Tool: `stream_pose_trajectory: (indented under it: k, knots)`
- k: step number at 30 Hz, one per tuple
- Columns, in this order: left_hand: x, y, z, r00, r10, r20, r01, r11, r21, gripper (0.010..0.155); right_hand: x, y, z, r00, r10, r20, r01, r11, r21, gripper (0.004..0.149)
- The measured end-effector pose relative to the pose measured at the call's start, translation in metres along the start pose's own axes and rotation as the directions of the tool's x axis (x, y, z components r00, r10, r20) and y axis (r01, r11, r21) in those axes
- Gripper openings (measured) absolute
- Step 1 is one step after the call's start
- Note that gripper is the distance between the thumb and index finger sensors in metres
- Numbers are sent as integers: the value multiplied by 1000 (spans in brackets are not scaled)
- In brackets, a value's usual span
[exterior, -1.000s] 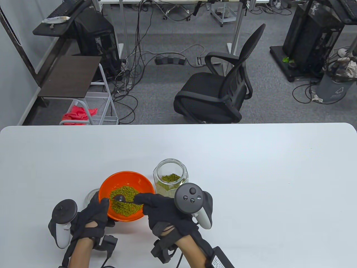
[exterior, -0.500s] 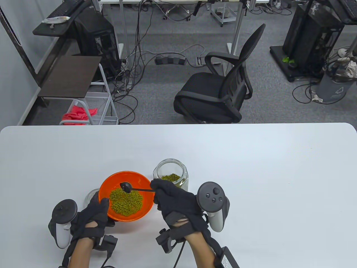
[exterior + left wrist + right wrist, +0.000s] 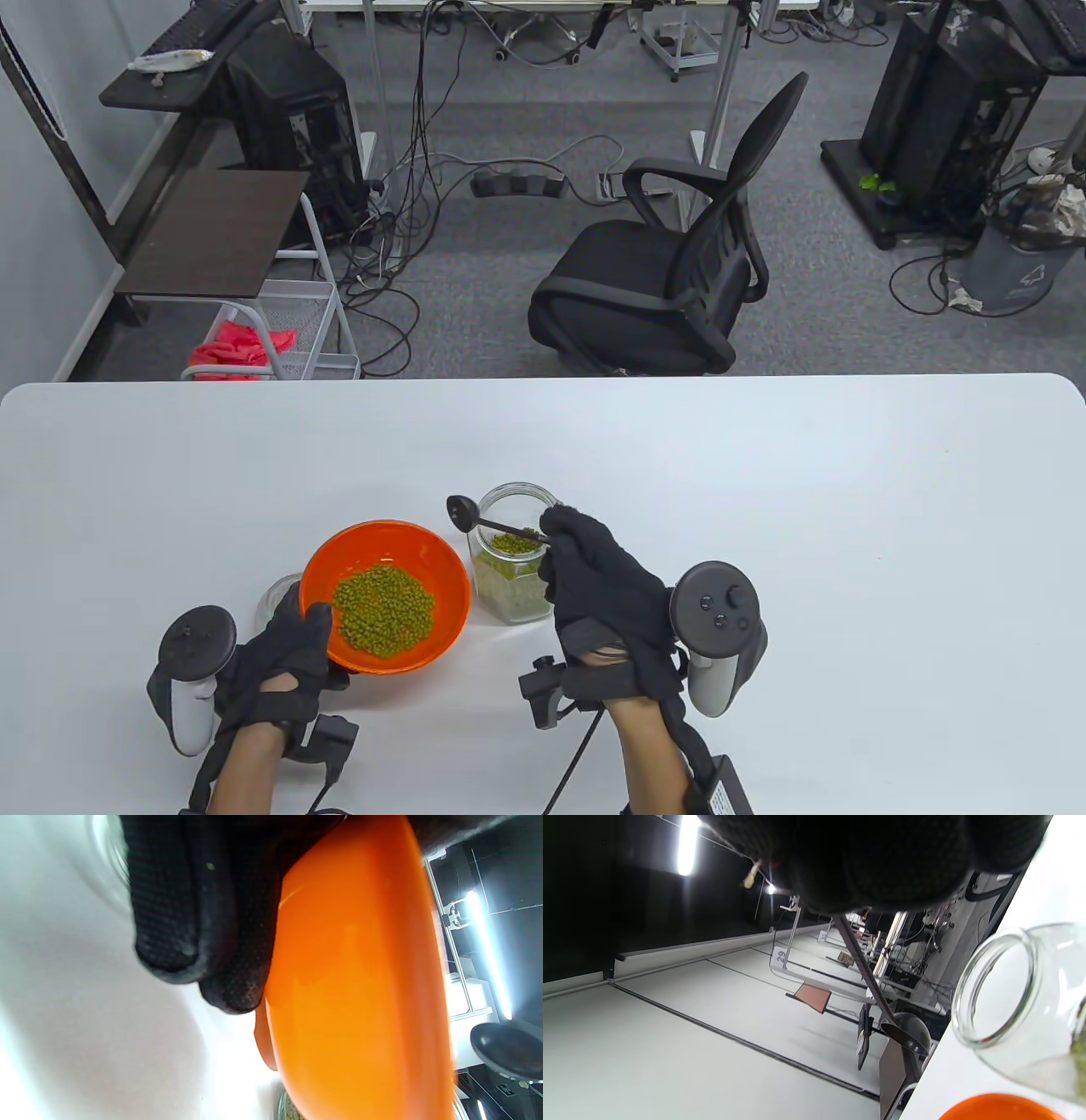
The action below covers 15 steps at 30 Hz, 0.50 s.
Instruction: Portion mung beans with measuring scoop (Bowl in hand)
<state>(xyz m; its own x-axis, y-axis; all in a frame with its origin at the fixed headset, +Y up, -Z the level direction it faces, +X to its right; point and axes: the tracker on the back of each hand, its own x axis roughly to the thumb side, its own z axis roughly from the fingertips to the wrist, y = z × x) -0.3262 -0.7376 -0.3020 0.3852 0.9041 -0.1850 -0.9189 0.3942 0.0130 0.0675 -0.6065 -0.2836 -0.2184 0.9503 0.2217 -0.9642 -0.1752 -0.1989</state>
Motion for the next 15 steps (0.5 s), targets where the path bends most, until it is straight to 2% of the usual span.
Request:
stream_pose_trajectory:
  k: [8, 15]
  knots:
    - [0, -1, 0, 1000, -9, 1, 9, 1000, -4, 67, -11, 6, -5, 986, 167, -13, -168, 984, -58, 42]
    - [1, -3, 0, 1000, -12, 2, 12, 1000, -12, 67, -21, 15, -10, 969, 245, -32, -247, 968, -50, 42]
